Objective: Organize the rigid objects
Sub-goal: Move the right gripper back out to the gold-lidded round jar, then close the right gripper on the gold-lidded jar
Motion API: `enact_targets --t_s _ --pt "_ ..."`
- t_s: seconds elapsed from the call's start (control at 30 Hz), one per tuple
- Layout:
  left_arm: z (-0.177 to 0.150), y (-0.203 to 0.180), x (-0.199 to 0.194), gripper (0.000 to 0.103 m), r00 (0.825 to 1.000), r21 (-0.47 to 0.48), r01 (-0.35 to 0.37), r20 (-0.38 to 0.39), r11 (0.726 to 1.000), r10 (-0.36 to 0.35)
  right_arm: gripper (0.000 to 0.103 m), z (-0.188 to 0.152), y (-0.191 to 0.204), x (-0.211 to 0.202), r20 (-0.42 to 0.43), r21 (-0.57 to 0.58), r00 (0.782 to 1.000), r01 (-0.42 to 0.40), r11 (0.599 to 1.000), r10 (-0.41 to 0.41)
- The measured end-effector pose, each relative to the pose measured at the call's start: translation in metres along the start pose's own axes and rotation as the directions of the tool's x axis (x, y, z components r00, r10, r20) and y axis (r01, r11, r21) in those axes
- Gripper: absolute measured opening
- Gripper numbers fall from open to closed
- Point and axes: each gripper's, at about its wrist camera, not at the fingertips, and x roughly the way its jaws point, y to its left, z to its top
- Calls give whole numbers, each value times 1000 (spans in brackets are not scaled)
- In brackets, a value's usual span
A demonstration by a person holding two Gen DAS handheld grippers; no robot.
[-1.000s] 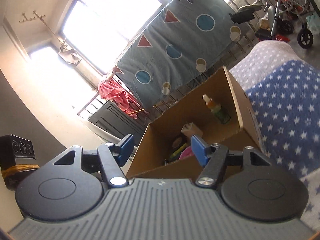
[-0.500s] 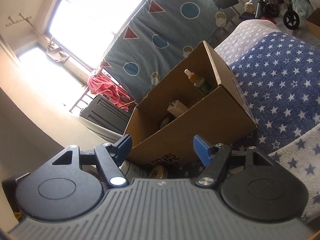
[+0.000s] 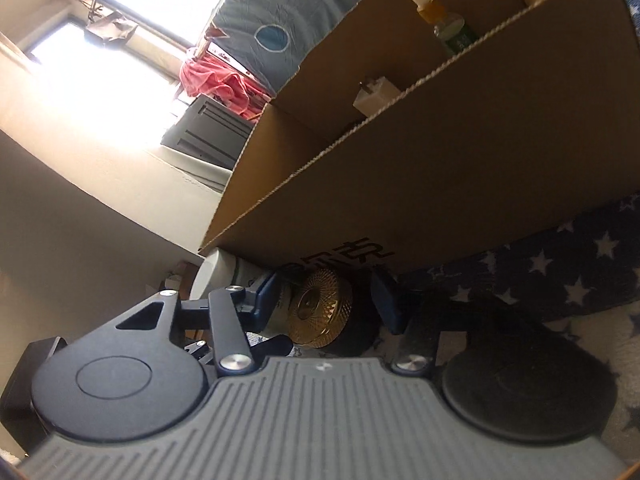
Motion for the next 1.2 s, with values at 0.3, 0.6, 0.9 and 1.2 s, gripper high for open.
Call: enact_targets --t_s 0.3,0.6,0.9,1.2 --pt "-1 5 14 61 1000 -62 -4 -15 998 4 47 5 -1 43 -77 -4 997 12 1000 -13" --pt "-3 8 5 62 999 -93 41 -3 995 -41 46 2 10 57 -96 -24 995 24 999 -27" --pt "-2 -17 0 62 983 -21 183 13 983 -183 46 -7 17 27 -66 -28 990 127 992 -128" --pt "-2 -35 -5 61 957 43 288 12 957 -289 46 -26 -1 -12 -5 40 983 185 982 -185"
